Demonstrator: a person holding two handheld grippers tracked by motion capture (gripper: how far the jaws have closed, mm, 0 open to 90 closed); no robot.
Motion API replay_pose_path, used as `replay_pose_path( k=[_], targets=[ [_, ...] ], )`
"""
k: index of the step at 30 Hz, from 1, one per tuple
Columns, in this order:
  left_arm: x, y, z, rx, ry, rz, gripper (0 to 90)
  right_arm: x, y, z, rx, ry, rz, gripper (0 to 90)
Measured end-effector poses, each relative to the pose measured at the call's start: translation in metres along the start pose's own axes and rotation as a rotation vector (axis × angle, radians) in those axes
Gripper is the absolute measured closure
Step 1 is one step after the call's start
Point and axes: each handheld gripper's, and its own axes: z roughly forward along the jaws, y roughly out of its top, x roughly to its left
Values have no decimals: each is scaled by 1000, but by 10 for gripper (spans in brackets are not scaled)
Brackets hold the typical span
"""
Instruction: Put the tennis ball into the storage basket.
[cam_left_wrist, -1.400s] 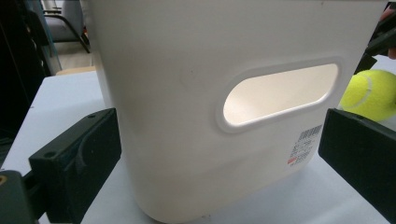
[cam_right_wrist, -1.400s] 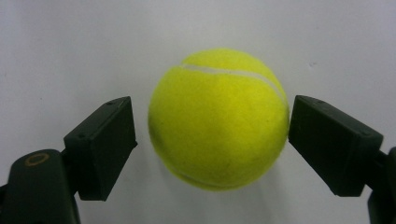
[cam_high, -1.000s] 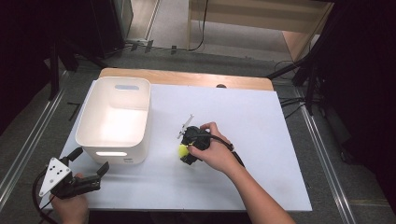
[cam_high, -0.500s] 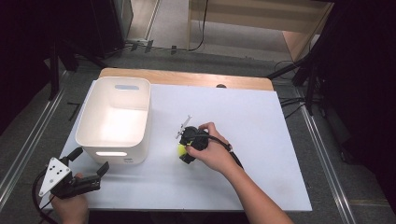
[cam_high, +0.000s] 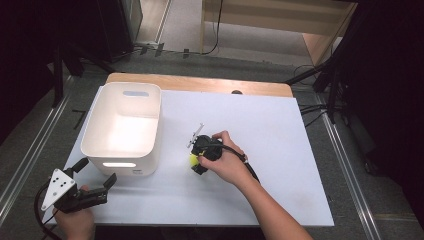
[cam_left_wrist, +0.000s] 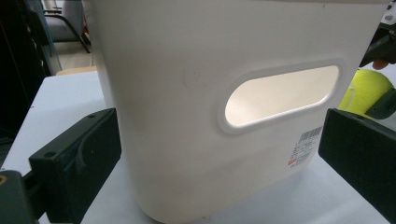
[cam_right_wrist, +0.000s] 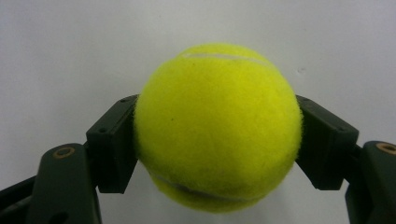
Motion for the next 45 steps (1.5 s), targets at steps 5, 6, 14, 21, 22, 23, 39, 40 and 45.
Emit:
replay_pose_path(
  k=[5,6,14,21,22,23,39,40,45],
  targets=[
    [0,0,0,-1,0,-4,0,-1,-1,-1,-6,28,15,233],
    [0,0,0,-2,1,-4,0,-2,-1,-2,-6,34,7,232],
    [0,0,0,-4,-1,-6,0,-4,0,-9,-20,53,22,233],
    [0,0,0,-4,-1,-6,0,-7,0,-16,-26,70,26,233],
    [0,0,0,-4,-1,-6,0,-7,1,-17,-26,71,27,233],
    [0,0,0,-4,-1,-6,0,-7,2,-19,-25,72,22,233],
    [0,0,0,-5,-2,-7,0,-7,15,-33,-40,77,-2,233],
    [0,0,0,-5,-1,-7,0,-8,16,-34,-44,76,-4,233],
    [0,0,0,-5,-2,-8,0,-8,21,-42,-53,83,4,233]
  ],
)
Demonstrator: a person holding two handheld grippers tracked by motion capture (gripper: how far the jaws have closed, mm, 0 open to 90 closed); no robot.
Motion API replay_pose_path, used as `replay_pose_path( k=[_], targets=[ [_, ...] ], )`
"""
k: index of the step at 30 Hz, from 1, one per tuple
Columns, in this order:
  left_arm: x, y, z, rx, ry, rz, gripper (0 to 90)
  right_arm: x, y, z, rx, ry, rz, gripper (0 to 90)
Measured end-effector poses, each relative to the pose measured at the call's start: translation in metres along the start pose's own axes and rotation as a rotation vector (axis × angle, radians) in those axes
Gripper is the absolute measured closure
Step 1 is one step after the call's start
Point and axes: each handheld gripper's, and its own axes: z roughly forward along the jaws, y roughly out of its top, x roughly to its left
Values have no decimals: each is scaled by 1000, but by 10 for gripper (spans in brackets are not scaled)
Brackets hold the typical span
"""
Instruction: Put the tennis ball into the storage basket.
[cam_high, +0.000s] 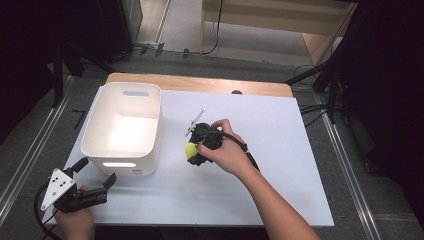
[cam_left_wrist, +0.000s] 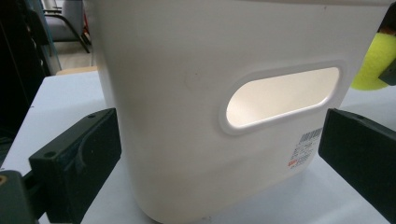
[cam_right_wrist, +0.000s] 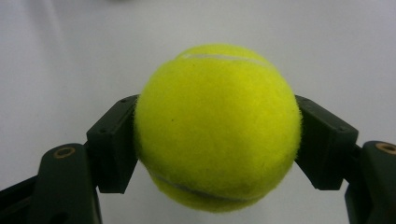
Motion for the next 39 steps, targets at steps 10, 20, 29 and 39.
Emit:
replay_pose_path(
  k=[10,20,29,39],
  targets=[
    [0,0,0,-1,0,-2,0,-1,9,-13,-2,9,-19,233],
    [0,0,0,-2,0,-2,0,1,23,-25,-11,18,-39,234],
    [0,0,0,-2,0,-2,0,2,29,-31,-19,34,-49,234],
    [0,0,0,-1,-2,-5,0,3,37,-36,-32,56,-59,234]
  ],
)
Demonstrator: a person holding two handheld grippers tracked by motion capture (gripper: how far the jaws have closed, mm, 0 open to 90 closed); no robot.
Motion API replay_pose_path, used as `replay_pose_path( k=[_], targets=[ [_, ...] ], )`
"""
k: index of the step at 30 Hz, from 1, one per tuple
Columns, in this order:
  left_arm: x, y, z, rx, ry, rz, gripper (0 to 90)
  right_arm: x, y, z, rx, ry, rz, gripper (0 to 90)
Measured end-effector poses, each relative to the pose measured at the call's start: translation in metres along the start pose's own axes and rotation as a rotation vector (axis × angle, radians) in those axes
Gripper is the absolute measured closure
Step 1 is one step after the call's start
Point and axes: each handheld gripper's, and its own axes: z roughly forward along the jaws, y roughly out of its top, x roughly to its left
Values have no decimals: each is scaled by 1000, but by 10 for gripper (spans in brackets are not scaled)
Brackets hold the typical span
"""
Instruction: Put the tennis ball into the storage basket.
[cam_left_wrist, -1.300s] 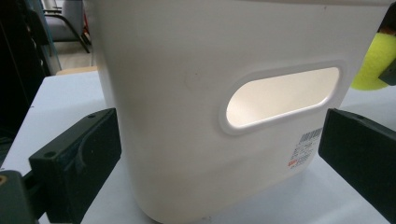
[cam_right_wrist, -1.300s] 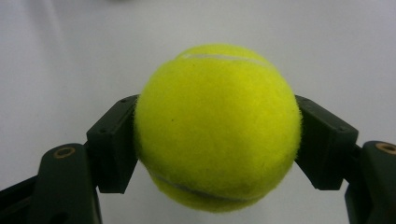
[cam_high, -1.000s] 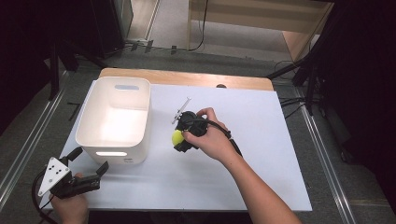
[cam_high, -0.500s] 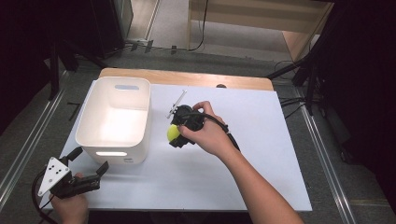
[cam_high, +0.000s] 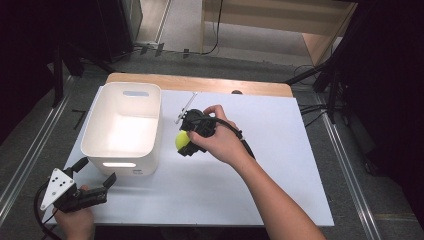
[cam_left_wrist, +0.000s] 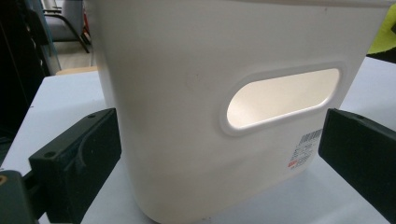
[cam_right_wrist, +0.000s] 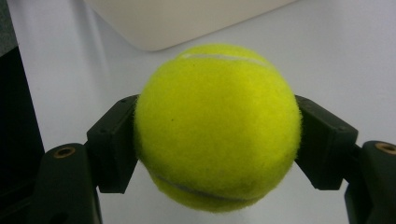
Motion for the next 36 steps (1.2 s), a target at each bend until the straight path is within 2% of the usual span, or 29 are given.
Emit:
replay_pose_path(
  k=[5,21,36],
  targets=[
    [0,0,0,-5,0,-3,0,2,3,-1,0,4,8,234],
    [1,0,0,3,1,-1,0,5,20,-7,-4,10,-26,235],
    [1,0,0,2,0,-5,0,9,33,-15,-34,20,-33,235]
  ],
)
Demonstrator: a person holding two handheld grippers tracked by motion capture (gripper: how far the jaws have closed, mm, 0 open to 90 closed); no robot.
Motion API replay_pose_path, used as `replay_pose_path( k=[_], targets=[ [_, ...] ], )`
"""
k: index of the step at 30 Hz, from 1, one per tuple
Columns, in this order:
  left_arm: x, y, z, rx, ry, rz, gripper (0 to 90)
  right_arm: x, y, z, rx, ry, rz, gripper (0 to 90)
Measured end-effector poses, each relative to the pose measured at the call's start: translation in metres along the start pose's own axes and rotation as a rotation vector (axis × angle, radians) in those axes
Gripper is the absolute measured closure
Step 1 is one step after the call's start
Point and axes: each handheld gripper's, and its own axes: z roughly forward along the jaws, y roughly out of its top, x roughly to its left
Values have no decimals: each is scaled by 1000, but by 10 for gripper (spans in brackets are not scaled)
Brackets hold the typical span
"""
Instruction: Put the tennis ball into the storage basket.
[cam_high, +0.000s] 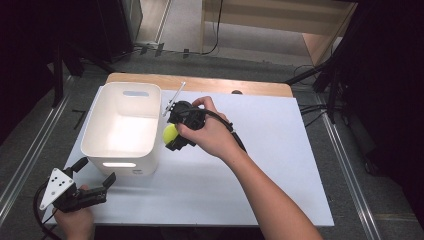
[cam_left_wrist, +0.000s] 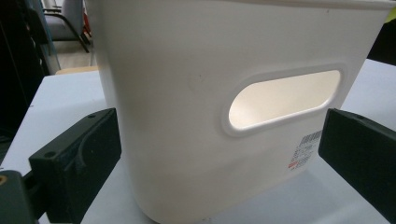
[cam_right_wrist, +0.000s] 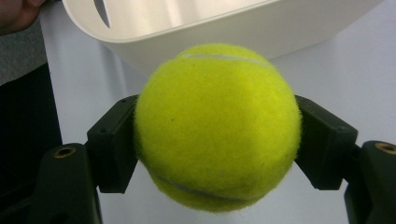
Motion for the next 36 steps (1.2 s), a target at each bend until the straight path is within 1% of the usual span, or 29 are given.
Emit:
replay_pose_path(
  k=[4,9,10,11,13,19,20,23,26,27,30,31,36],
  targets=[
    [0,0,0,-2,1,-1,0,1,4,-2,4,0,-8,236],
    [0,0,0,-4,0,-4,0,2,9,-6,-10,4,-15,236],
    [0,0,0,-4,0,-4,0,3,10,-6,-14,7,-20,236],
    [0,0,1,-4,0,-3,0,3,11,-6,-17,6,-14,236],
    [0,0,0,-4,0,-4,0,4,13,-6,-19,8,-23,236],
    [0,0,1,-4,0,-4,0,6,18,-6,-22,10,-22,236],
    [0,0,1,-3,1,-4,0,6,19,-6,-21,13,-30,236],
    [0,0,1,-2,0,-5,0,7,22,-7,-21,13,-30,236],
    [0,0,1,-2,-1,-4,0,8,25,-8,-27,10,-43,236],
    [0,0,0,-2,-1,-4,0,9,26,-8,-28,13,-38,236],
    [0,0,0,-3,-1,-5,0,10,29,-8,-33,13,-47,236],
    [0,0,0,-4,-1,-6,0,11,30,-9,-31,9,-42,236],
    [0,0,0,-4,-1,-6,0,13,36,-8,-36,14,-54,236]
  ],
)
